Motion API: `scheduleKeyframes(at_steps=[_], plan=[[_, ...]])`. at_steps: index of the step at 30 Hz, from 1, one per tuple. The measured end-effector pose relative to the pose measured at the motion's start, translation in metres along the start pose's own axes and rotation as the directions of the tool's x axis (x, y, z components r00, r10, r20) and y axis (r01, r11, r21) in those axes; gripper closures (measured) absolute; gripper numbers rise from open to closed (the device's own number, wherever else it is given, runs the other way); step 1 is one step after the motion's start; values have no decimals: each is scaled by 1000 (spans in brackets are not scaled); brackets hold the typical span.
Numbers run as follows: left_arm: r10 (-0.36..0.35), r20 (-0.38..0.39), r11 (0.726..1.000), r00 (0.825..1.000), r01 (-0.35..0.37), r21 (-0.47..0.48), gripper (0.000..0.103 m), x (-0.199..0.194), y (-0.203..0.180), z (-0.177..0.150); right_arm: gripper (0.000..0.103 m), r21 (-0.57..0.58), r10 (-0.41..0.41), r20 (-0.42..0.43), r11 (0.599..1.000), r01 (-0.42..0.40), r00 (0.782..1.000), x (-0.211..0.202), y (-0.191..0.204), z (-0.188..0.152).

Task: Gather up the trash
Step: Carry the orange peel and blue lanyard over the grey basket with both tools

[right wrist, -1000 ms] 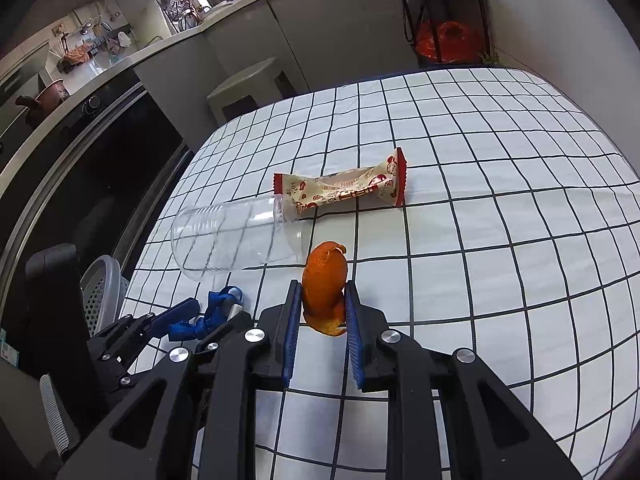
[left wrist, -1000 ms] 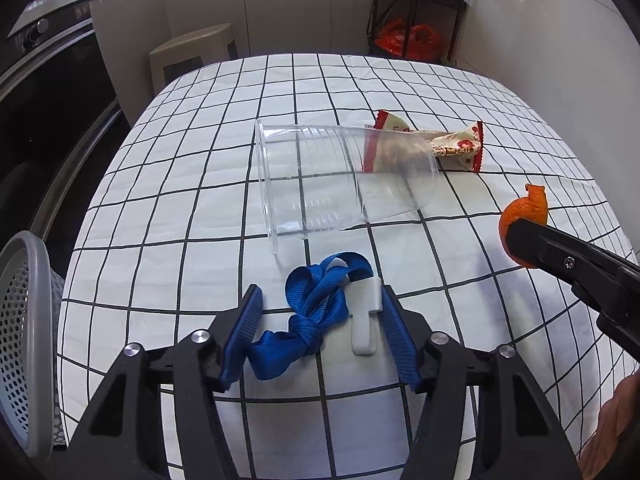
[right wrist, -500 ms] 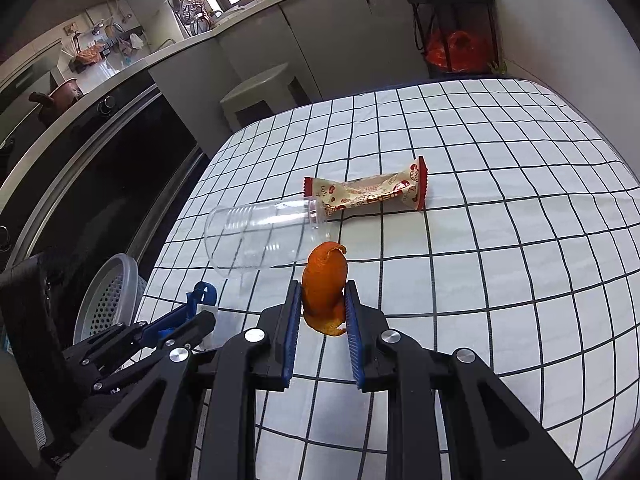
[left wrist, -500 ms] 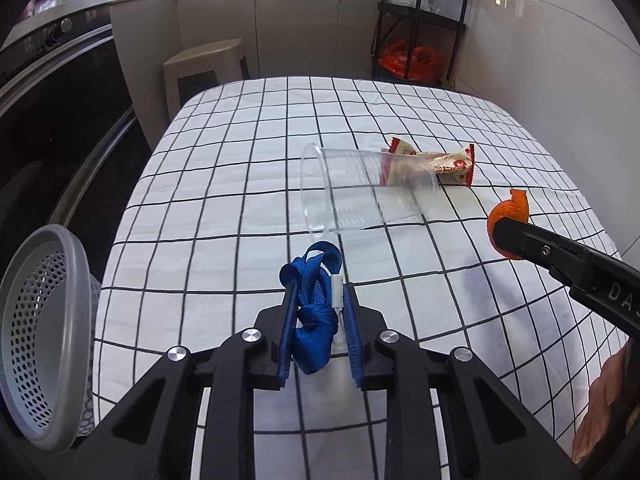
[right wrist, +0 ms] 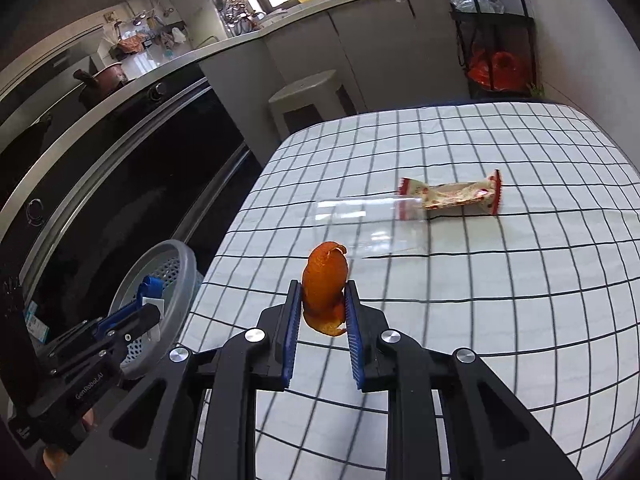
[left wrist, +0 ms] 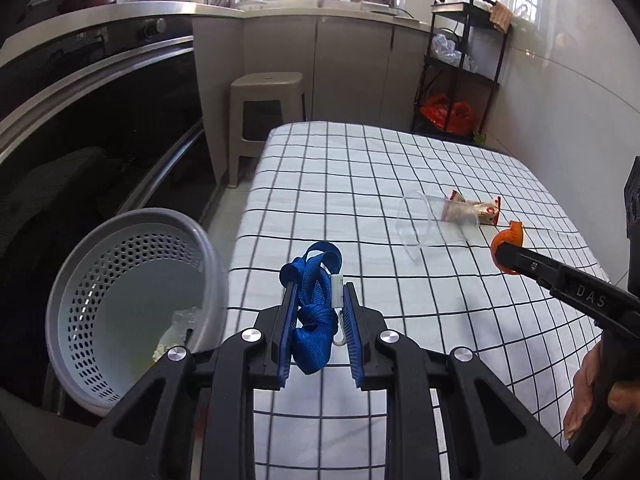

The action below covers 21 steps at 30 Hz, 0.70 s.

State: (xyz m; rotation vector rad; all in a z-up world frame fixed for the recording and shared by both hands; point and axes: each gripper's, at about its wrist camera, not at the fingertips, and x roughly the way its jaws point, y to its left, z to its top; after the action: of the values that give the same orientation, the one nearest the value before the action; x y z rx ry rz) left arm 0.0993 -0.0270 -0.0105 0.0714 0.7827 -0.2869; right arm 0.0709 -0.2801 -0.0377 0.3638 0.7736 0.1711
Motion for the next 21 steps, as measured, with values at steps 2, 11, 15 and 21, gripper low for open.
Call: scheduleKeyframes(at_steps=[2,11,15,21], plan=[[30,13,1000,999,-30,0,81,-10,16,0,82,-33,25,-7,999,-25,1000,5,21,-2],[183,23,981,983,-181,-71,81,-23,104,-2,82,-164,110,-86,979,-123,990,47,117,-23],[224,5,968,975,-222,-113,81,-16,137,-4,82,-188,139,-116,969,-159,983,67,149,-26],[231,-20,957,973,-231,-178,81,-6,175,-9,82,-200,172,-143,959,-199,975,94,182,-21]])
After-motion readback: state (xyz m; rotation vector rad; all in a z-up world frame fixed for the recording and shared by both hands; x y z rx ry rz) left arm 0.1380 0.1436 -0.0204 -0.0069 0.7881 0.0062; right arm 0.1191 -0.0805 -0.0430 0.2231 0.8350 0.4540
